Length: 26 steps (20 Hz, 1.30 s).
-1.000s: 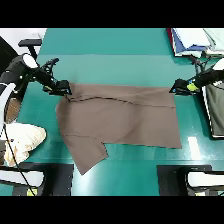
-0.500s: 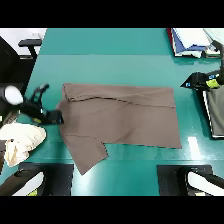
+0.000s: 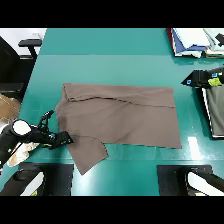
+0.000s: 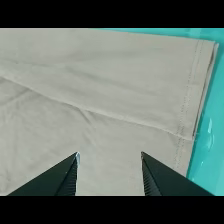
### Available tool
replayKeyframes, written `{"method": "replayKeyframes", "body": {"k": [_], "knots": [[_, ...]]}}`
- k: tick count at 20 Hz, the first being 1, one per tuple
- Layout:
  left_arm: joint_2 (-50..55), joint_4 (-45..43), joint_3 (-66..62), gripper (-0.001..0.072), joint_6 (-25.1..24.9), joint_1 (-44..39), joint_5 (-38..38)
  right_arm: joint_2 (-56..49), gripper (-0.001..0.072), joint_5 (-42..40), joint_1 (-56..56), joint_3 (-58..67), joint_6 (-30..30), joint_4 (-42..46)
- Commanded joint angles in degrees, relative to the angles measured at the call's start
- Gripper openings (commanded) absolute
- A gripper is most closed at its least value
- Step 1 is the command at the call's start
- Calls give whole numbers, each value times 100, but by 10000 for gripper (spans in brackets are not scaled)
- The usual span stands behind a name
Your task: Fold the shirts.
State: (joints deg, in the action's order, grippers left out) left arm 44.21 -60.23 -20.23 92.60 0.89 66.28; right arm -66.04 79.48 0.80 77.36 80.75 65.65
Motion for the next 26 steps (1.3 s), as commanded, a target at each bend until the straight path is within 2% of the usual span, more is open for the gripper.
{"method": "replayKeyframes", "body": {"k": [1, 3, 4, 5, 8, 10, 12, 13, 14, 18, 19, 20, 23, 25, 26], "knots": [[-39, 262, 289, 500, -59, -9, -313, 15, 449, 2, 7, -2, 0, -2], [-39, 280, 284, 497, -61, -7, -282, 15, 449, 17, 7, -2, -2, -2], [-39, 282, 273, 371, -61, -7, -280, 15, 449, 70, 0, -2, -4, 33], [-42, 284, 216, 32, -140, -7, -260, 13, 449, 199, -26, -4, -4, 94], [-70, 278, -157, 26, -258, -7, -79, 44, 449, 682, -376, -433, 0, 334], [-212, 275, -417, 26, -264, -7, 28, 181, 449, 859, -800, -1261, 4, 514], [-310, 273, -597, 26, -264, -7, 70, 310, 464, 837, -1364, -2299, 4, 496], [-315, 273, -640, 27, -269, -7, 79, 328, 535, 793, -1617, -2782, 4, 492], [-315, 278, -647, 27, -269, -7, 76, 315, 559, 741, -1864, -3279, 4, 487], [-315, 278, -645, 27, -267, -7, 59, 155, 549, 487, -2203, -4524, -2, 439], [-315, 278, -645, 27, -267, -7, 63, 109, 496, 385, -2177, -4695, -2, 431], [-315, 278, -645, 27, -267, -7, 66, 74, 413, 271, -2105, -4800, -2, 433], [-315, 275, -645, 27, -264, -7, 57, 46, 405, 81, -1674, -4848, 0, 433], [-315, 267, -647, 27, -269, -7, 129, 46, 250, 39, -1325, -4701, 0, 452], [-317, 195, -669, 26, -264, -7, 243, 46, 196, 50, -1189, -4597, 0, 450]]}}
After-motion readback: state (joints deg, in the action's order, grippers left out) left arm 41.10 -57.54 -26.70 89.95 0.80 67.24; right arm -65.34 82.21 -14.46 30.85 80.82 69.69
